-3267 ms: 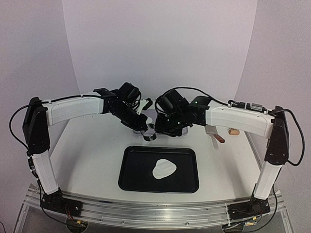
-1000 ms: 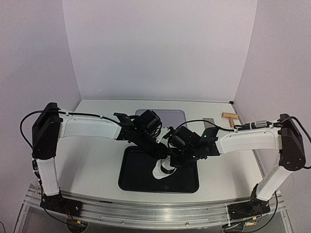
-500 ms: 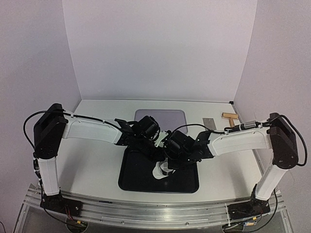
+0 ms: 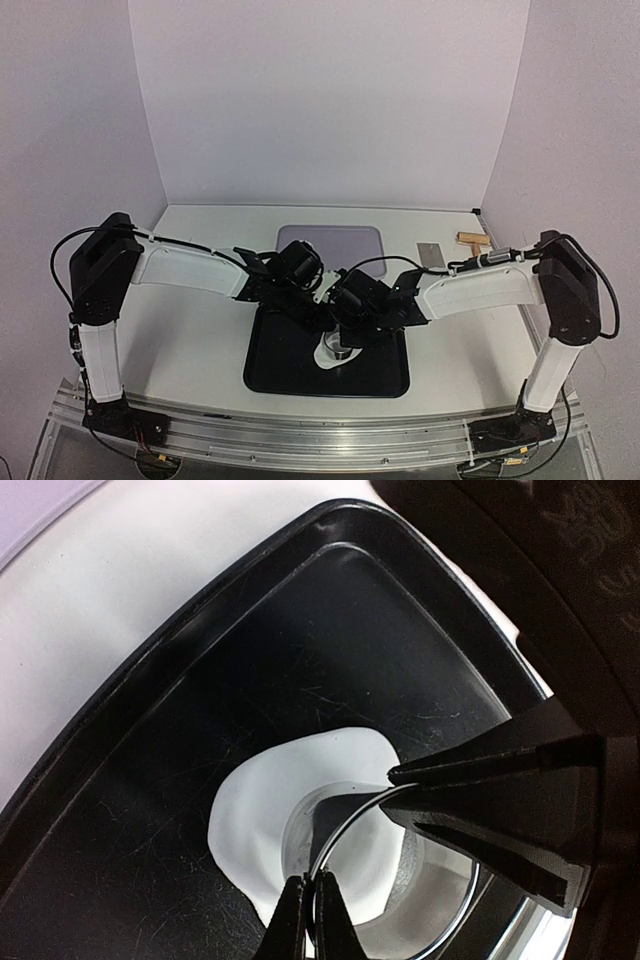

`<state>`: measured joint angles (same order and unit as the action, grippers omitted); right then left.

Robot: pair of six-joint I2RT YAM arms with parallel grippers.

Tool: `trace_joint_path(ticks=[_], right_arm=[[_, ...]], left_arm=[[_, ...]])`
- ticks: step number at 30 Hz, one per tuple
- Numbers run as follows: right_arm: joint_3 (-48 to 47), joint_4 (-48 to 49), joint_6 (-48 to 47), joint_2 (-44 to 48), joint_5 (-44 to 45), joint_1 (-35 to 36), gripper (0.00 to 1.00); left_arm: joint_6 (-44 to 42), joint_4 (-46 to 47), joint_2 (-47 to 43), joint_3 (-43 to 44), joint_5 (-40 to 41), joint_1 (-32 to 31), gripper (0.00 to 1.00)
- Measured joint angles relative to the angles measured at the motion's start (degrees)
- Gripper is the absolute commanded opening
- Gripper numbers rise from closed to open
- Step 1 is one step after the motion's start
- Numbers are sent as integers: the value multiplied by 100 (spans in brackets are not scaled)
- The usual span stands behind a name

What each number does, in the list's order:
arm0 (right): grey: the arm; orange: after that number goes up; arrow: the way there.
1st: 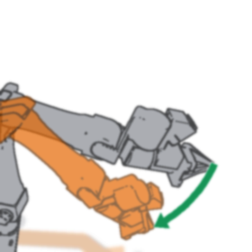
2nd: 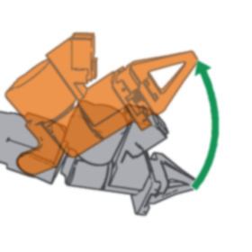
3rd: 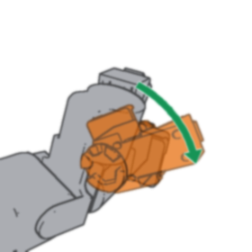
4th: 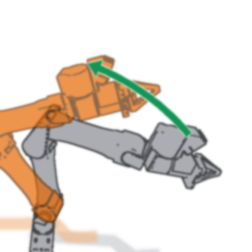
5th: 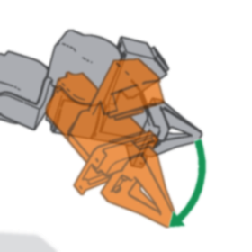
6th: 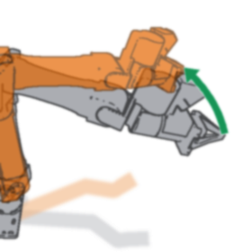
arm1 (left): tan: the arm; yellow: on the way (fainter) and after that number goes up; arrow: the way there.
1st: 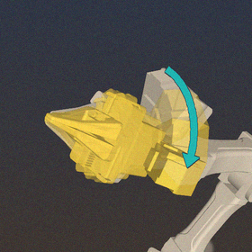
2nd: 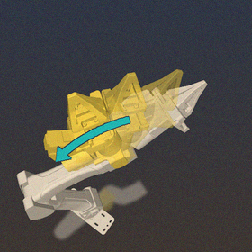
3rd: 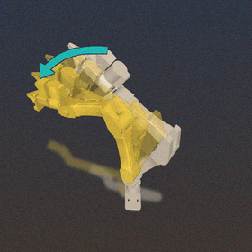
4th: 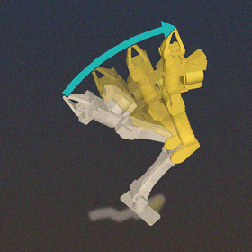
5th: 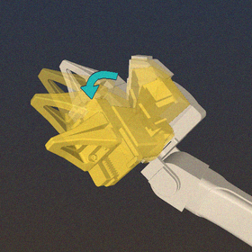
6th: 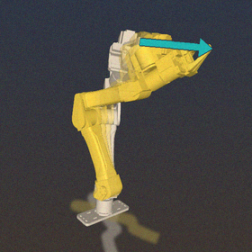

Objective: Roll out the dumpling wrappers from the dough

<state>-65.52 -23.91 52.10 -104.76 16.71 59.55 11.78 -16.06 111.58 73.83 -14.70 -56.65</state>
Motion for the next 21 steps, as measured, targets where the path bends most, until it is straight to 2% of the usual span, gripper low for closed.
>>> trace_joint_path(ticks=[21], right_arm=[[65,179,15,-233,-36,-2,0]], left_arm=[[-1,782,84,-516,-10,7,0]])
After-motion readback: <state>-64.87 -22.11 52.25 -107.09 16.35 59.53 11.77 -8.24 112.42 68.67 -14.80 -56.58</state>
